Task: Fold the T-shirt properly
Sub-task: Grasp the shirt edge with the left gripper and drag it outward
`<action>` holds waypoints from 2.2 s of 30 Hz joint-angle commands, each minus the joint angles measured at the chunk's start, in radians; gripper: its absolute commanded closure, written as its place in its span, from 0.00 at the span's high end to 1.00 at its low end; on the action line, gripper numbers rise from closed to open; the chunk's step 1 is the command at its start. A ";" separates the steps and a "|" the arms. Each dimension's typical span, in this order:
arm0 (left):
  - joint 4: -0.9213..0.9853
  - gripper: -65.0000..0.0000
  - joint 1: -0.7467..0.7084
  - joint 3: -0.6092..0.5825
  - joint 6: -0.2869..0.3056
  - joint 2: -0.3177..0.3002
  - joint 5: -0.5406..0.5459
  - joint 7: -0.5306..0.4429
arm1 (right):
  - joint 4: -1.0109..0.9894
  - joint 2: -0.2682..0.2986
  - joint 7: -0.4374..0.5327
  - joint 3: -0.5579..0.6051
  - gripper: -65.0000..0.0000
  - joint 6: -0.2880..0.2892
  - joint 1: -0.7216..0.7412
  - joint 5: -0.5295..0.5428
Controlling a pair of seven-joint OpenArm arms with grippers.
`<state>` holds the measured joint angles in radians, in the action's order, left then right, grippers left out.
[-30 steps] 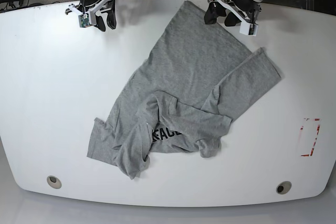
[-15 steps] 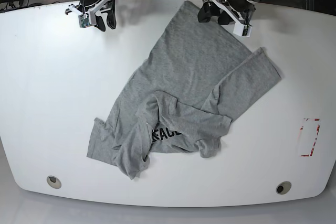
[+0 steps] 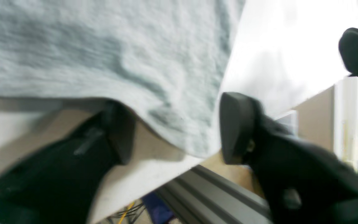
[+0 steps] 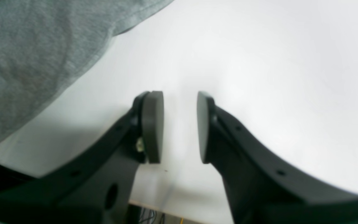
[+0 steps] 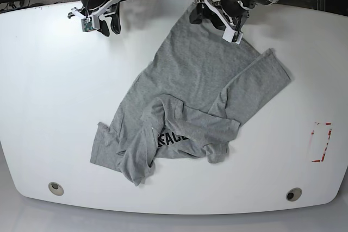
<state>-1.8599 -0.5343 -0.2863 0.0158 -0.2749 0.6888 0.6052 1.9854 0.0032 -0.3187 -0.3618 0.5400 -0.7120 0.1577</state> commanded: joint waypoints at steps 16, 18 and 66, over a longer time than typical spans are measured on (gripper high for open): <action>0.010 0.00 0.024 0.077 0.006 -0.011 0.012 -0.074 | 0.009 0.004 0.016 -0.010 0.26 0.001 0.045 0.010; -0.013 0.00 0.006 0.117 0.006 -0.011 0.012 -0.086 | 0.001 0.007 -0.038 -0.010 0.26 0.001 0.076 0.010; -0.059 0.00 -0.303 0.873 0.362 -0.017 0.009 -0.014 | -0.665 0.111 -0.623 -0.082 0.64 0.158 1.004 0.023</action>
<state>-1.9045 -0.8276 0.5777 0.3752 -0.2832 0.6895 0.6090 1.3334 0.0959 -0.9543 -0.4389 0.6933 0.2672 0.1688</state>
